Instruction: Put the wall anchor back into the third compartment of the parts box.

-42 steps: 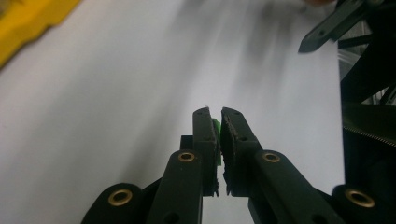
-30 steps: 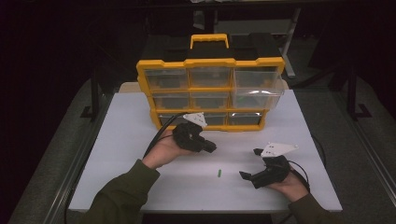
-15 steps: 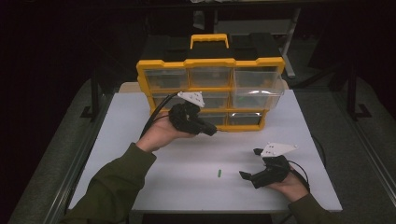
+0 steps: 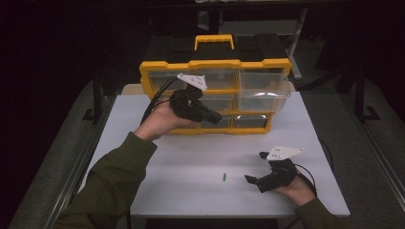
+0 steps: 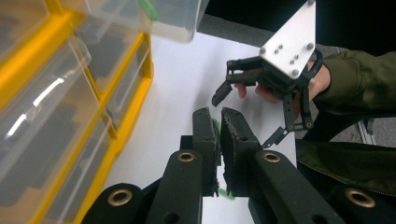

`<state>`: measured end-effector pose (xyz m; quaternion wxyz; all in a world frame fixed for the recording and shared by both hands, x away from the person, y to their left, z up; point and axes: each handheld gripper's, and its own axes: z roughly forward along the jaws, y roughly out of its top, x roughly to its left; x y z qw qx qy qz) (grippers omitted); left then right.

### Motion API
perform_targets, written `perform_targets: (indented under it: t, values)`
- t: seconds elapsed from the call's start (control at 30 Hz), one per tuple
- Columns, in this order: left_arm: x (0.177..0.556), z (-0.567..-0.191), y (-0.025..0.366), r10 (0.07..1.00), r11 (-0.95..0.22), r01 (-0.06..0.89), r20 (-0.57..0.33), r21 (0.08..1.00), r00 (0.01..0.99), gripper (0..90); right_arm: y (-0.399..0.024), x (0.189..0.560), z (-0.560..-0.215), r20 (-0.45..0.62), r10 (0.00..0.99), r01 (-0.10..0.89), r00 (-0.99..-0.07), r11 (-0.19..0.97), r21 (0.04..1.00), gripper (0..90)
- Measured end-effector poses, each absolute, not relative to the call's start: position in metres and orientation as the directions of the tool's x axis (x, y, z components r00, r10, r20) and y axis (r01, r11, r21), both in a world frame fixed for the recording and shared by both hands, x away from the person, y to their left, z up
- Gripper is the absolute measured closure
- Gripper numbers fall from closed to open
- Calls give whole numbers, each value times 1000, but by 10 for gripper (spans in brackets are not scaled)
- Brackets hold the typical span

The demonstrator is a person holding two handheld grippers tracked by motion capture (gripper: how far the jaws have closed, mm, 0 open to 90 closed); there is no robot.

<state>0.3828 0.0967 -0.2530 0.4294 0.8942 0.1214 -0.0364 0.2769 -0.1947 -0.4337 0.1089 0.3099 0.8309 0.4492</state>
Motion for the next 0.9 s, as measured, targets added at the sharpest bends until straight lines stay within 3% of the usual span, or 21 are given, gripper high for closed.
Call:
perform_targets:
  t: [0.9]
  values:
    - [400, -169, 72, 176, -613, 165, -70, 773, 982, 854, -195, 277, -433, 106, 615, 421, -782, 395, 816, 0]
